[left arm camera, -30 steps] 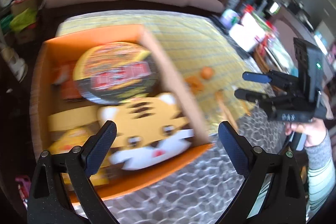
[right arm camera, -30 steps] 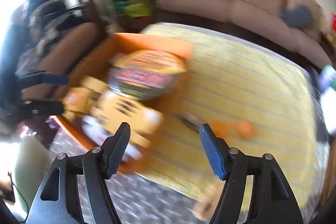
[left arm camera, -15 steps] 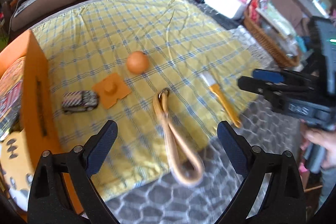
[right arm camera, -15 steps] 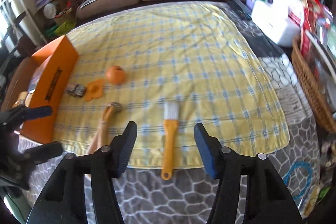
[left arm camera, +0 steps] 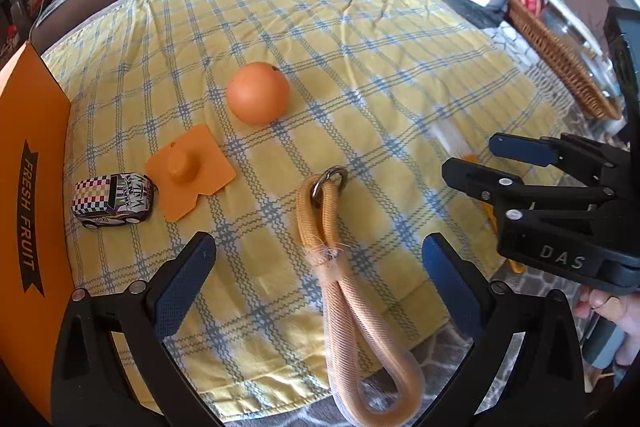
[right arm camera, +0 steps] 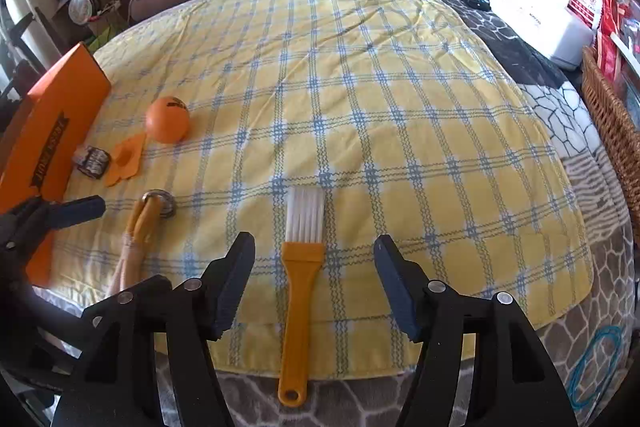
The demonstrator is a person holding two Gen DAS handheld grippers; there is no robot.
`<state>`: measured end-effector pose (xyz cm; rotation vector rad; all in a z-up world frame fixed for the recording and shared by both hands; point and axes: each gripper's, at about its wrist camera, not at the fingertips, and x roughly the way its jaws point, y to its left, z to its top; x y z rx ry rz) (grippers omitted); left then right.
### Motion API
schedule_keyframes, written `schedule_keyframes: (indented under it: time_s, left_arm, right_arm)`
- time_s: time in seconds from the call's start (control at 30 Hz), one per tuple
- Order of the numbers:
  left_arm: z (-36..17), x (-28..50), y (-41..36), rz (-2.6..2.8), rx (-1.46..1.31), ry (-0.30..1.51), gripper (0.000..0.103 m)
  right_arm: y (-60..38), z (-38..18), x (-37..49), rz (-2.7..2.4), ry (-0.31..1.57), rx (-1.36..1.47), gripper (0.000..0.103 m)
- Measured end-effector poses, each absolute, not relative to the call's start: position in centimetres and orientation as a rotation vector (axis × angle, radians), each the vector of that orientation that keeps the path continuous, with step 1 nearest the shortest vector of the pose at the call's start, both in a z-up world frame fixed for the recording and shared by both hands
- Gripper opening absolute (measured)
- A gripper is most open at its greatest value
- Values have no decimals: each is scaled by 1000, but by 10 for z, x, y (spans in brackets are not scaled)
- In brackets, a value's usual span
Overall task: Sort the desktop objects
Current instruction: 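Grasp and lift the rope toy with the left tool while the right tool grasps and lifts the orange brush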
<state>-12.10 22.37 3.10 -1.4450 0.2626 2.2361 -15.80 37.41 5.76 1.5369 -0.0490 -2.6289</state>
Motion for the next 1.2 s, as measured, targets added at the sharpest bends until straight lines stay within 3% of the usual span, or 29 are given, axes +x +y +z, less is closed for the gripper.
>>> schedule_keyframes:
  time_s: [0.1, 0.2, 0.3, 0.33, 0.37, 0.4, 0.47, 0.87, 1.2]
  left_arm:
    - [26, -122, 223, 2241, -1458, 268, 102]
    - [25, -122, 223, 2265, -1454, 305, 85]
    - [27, -120, 222, 2270, -1428, 332, 65]
    - [30, -119, 221, 2268, -1419, 325, 50]
    - [31, -119, 220, 2266, -1417, 319, 31]
    - [33, -119, 220, 2256, -1417, 307, 23]
    - [36, -118, 219, 2227, -1421, 290, 18]
    - [94, -116, 182, 2195, -1334, 20, 16]
    - [198, -112, 111, 2298, -1125, -61, 16]
  right_arm:
    - [371, 53, -160, -2643, -8, 1538, 64]
    - [366, 51, -162, -2659, 50, 1533, 62]
    - [360, 52, -160, -2669, 98, 1506, 34]
    - [357, 52, -158, -2671, 112, 1498, 23]
    - [354, 52, -158, -2670, 134, 1497, 22]
    - [351, 52, -158, -2675, 160, 1494, 22]
    - [349, 54, -157, -2660, 158, 1484, 22]
    - [362, 114, -141, -2678, -143, 1329, 22]
    - [316, 205, -125, -2675, -122, 1109, 22]
